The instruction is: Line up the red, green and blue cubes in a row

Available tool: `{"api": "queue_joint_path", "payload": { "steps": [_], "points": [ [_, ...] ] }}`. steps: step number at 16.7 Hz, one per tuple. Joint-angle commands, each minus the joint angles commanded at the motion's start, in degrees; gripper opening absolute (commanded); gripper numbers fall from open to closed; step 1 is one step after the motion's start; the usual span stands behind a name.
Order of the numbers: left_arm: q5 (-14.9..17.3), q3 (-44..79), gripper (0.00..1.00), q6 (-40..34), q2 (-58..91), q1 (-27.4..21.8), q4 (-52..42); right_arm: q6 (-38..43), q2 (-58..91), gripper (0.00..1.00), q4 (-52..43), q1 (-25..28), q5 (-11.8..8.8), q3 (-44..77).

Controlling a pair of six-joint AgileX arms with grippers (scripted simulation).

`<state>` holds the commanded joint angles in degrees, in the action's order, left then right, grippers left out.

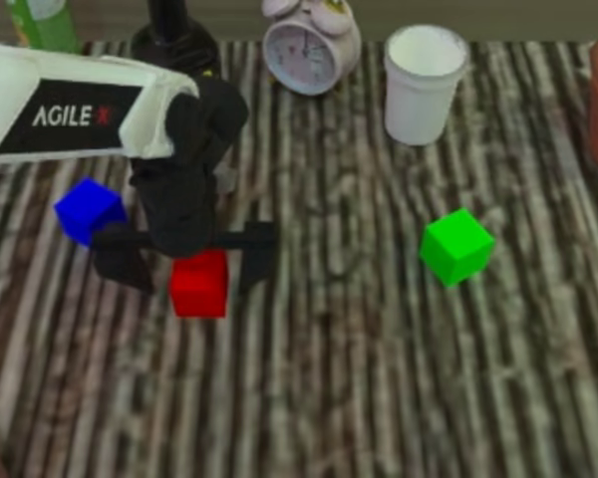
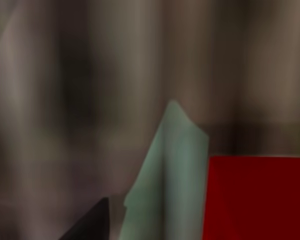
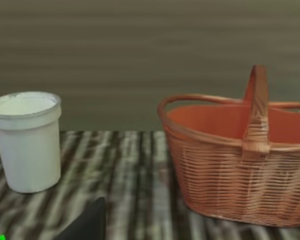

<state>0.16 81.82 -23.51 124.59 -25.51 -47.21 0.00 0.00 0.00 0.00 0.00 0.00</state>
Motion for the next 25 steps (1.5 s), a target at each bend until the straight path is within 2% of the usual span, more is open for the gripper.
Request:
{"api": "queue_joint_path", "payload": {
  "steps": [3, 16, 25],
  "points": [
    [0.0, 0.0, 1.0, 0.0, 0.0, 0.0, 0.0, 0.0, 0.0, 1.0, 0.0, 0.0, 0.0, 0.0],
    [0.0, 0.0, 0.02, 0.0, 0.0, 0.0, 0.0, 0.0, 0.0, 1.0, 0.0, 0.0, 0.0, 0.0],
    [-0.5, 0.4, 0.0, 0.4, -1.5, 0.1, -0.7, 0.0, 0.0, 1.0, 0.0, 0.0, 0.0, 0.0]
  ]
}}
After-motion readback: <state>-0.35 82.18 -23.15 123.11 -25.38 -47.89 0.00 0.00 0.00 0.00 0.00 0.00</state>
